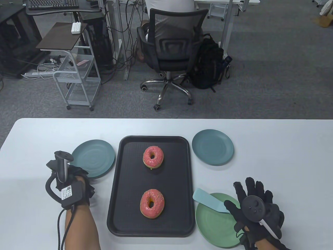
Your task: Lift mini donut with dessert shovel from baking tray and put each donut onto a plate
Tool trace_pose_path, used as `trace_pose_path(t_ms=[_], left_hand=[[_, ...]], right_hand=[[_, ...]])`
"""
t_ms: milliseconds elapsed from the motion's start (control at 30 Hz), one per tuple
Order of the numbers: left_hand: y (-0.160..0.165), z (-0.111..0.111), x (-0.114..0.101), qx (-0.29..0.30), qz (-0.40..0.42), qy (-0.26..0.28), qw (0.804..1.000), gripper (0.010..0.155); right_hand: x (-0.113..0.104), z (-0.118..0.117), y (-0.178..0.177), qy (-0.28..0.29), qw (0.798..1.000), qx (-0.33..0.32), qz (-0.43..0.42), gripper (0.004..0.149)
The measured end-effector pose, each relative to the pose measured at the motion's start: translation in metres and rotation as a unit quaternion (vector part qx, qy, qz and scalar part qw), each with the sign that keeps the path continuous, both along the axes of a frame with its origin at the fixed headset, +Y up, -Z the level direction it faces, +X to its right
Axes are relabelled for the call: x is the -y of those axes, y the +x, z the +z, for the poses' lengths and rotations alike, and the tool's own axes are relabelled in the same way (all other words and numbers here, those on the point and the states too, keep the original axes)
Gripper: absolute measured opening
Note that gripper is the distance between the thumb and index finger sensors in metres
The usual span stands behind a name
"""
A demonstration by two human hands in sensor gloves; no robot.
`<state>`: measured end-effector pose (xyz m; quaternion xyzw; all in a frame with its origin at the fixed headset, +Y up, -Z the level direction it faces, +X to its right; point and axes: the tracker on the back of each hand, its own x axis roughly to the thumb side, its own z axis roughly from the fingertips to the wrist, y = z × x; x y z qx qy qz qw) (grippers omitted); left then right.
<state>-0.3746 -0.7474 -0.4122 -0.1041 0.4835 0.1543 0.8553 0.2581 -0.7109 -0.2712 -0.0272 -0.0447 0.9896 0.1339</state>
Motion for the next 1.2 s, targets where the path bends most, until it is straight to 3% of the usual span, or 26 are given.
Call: trace_pose_path(t_ms=[267, 533, 733, 1000, 1200], left_hand=[[0.003, -0.005, 0.0, -0.002, 0.004, 0.009, 1.0, 0.066], [-0.011, 0.005, 0.006, -0.044, 0.1, 0.073, 0.991, 0.058], [-0.012, 0.009, -0.001, -0.043, 0.102, 0.097, 0.989, 0.05], [-0.008, 0.02, -0.045, -0.007, 0.038, 0.123, 0.992, 0.048], [0.014, 0.033, -0.077, 0.044, 0.071, 0.175, 0.981, 0.048]], right_hand=[[0.0, 0.0, 0.001, 0.002, 1.0, 0.004, -0.003, 0.083], [0.0, 0.0, 0.003, 0.003, 1.0, 0.006, -0.007, 0.083], [0.0, 0.0, 0.002, 0.002, 1.0, 0.005, -0.004, 0.083], [-0.001, 0.0, 0.005, 0.001, 1.0, 0.009, -0.009, 0.083], [0.0, 0.0, 0.005, -0.002, 1.0, 0.011, -0.01, 0.083]])
